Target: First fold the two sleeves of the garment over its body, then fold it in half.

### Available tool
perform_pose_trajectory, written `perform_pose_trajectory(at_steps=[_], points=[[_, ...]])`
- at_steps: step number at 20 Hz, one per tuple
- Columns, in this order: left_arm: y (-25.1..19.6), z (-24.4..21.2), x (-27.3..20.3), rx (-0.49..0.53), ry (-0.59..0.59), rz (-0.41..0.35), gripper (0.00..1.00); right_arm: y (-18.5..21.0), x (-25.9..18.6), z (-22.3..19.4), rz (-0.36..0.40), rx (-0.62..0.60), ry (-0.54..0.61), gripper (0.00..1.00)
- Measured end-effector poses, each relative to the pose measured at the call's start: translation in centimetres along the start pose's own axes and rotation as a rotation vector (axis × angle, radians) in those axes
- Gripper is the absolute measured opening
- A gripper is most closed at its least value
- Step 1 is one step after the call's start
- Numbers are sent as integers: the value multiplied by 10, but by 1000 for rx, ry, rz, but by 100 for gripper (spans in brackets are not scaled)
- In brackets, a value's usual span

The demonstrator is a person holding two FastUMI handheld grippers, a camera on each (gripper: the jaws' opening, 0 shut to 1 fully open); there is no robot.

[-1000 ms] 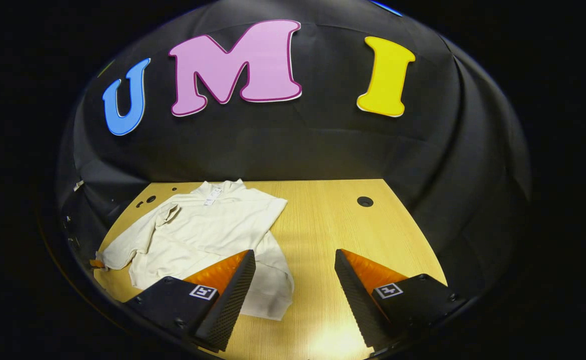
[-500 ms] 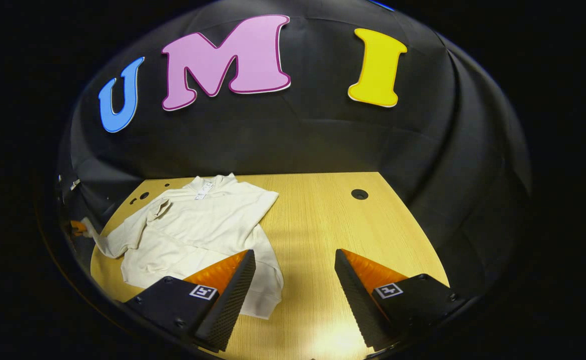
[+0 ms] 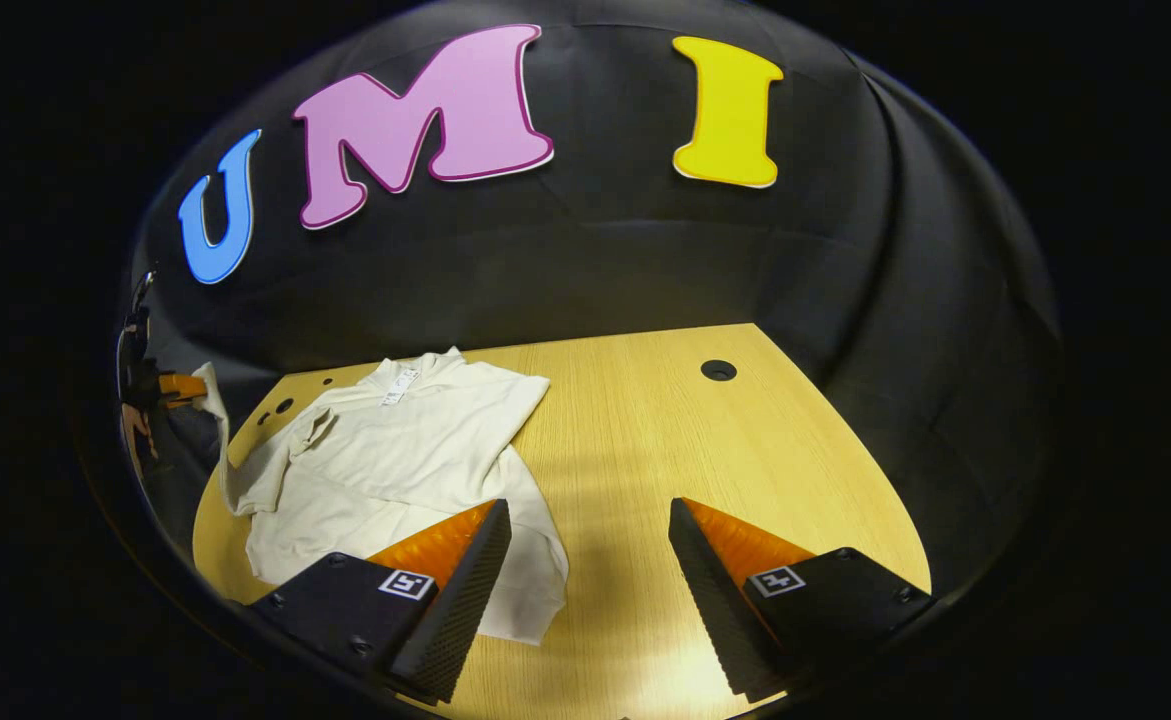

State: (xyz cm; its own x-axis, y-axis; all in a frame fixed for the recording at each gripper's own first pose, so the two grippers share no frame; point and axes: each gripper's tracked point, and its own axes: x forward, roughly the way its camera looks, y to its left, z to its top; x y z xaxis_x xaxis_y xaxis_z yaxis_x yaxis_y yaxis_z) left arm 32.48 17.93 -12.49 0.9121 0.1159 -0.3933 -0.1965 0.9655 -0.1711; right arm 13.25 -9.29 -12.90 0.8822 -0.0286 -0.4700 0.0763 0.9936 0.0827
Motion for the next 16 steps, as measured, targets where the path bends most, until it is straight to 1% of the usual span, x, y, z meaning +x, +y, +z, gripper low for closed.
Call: perform_pose_trajectory(at_steps=[2,7,10,11,14,16], points=[[-42,11,14,38,-10,-49,6,-8,2,-3,-7,1,2,98],[-146,9,42,144,-5,-183,6,-35,10,-19,-39,-11,31,98],[-209,-8,52,228,19,-266,6,-48,11,-25,-51,-4,40,98],[-225,-15,53,249,31,-281,6,-52,12,-28,-55,0,45,98],[-289,-42,54,279,67,-366,6,-63,14,-36,-69,19,65,98],[-320,-56,55,308,80,-406,6,-70,16,-43,-88,26,82,98]])
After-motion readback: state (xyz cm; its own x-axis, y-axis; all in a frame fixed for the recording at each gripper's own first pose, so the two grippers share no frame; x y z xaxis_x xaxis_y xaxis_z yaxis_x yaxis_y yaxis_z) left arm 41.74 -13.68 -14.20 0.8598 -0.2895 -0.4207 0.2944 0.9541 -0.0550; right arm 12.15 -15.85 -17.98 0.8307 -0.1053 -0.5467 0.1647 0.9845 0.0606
